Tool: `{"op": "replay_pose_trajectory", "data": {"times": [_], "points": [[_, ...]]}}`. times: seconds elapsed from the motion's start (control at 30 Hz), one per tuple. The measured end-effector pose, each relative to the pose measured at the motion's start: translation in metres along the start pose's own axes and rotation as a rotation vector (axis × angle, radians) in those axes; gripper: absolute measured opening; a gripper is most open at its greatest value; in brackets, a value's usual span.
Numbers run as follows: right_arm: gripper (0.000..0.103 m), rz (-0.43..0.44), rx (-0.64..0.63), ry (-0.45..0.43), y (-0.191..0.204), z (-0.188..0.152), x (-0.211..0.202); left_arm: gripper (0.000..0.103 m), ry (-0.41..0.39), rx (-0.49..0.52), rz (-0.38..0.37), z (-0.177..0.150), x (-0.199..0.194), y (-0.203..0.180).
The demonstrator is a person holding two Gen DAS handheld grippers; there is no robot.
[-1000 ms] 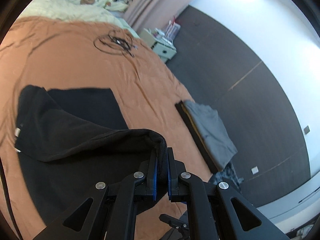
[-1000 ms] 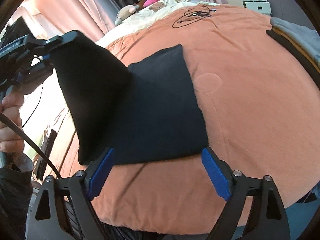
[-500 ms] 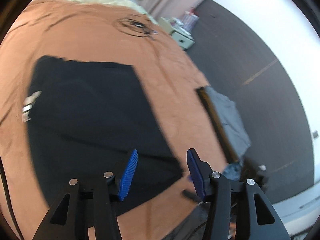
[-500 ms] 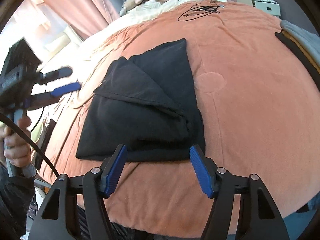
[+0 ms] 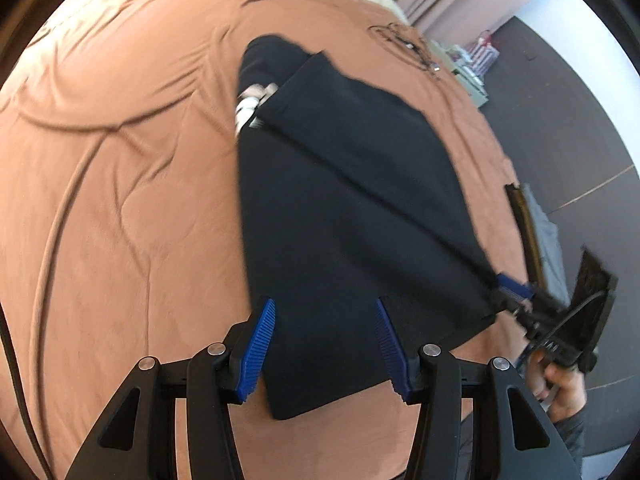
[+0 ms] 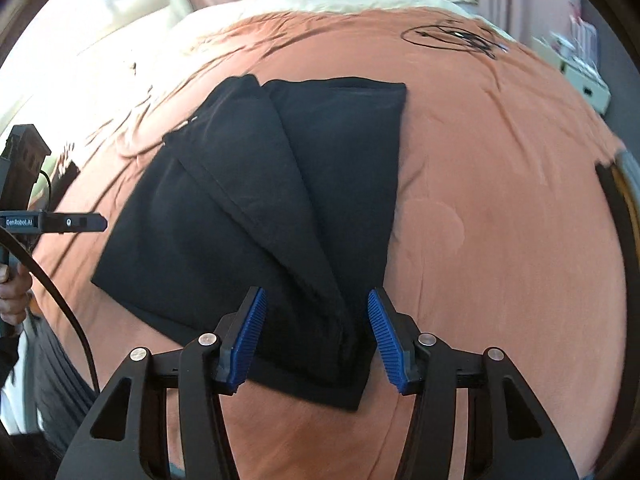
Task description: Fold small clothes
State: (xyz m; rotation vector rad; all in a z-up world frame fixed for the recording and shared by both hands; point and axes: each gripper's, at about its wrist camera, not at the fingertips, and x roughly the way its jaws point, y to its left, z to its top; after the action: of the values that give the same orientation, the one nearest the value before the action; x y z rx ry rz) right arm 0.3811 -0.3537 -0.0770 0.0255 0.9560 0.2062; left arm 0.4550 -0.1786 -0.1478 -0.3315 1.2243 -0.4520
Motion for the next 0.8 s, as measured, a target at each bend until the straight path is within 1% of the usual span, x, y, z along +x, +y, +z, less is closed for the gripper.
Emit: {"op": "replay_pose_trajectory", "data": {"times": [0.03,0.1,0.17,0.27,0.3,0.4,0.43,0.47,0.5,0.53,0.57,0.6,0.63,0.73,0.8], "points": [[0.045,-0.001,-0.017,0.009,0.0,0.004,0.004,0.053,0.01,-0.003,0.015,-0.003,0.005,0.001],[0.036,-0.004,-0.033,0.025,-0.002,0.009,0.011,0.053,0.02,-0.001,0.04,-0.008,0.012,0.003],[0.031,0.009,-0.055,0.031,0.0,0.012,0.015,0.053,0.021,0.011,0.075,-0.011,0.019,0.002],[0.031,0.022,-0.088,0.029,0.005,0.013,0.016,0.052,0.033,0.018,0.123,-0.012,0.024,0.003],[0.031,0.019,-0.099,0.04,0.008,0.013,0.019,0.049,0.044,0.013,0.126,-0.012,0.026,0.005],[0.031,-0.007,-0.089,0.079,0.006,0.013,0.029,0.048,0.051,0.004,0.118,-0.013,0.028,0.012],[0.029,-0.005,-0.068,0.088,0.002,0.013,0.032,0.048,0.052,0.006,0.118,-0.013,0.028,0.012],[0.022,-0.003,-0.056,0.089,0.001,0.014,0.033,0.048,0.056,0.011,0.123,-0.013,0.029,0.011],[0.009,0.007,-0.036,0.091,-0.002,0.015,0.032,0.046,0.058,0.014,0.126,-0.013,0.029,0.011],[0.003,0.022,-0.018,0.092,-0.003,0.016,0.03,0.041,0.061,0.018,0.129,-0.014,0.03,0.01],[0.002,0.035,0.001,0.087,-0.005,0.018,0.028,0.037,0.062,0.025,0.136,-0.014,0.03,0.01],[0.001,0.047,0.019,0.081,-0.008,0.019,0.024,0.029,0.063,0.036,0.142,-0.015,0.03,0.009],[0.001,0.064,0.044,0.073,-0.01,0.02,0.019,0.024,0.064,0.044,0.146,-0.014,0.031,0.008],[0.001,0.115,0.11,0.055,-0.017,0.022,0.004,0.013,0.069,0.057,0.149,-0.015,0.029,0.008],[0.001,0.134,0.13,0.049,-0.02,0.021,-0.005,0.01,0.075,0.067,0.152,-0.014,0.027,0.008]]}}
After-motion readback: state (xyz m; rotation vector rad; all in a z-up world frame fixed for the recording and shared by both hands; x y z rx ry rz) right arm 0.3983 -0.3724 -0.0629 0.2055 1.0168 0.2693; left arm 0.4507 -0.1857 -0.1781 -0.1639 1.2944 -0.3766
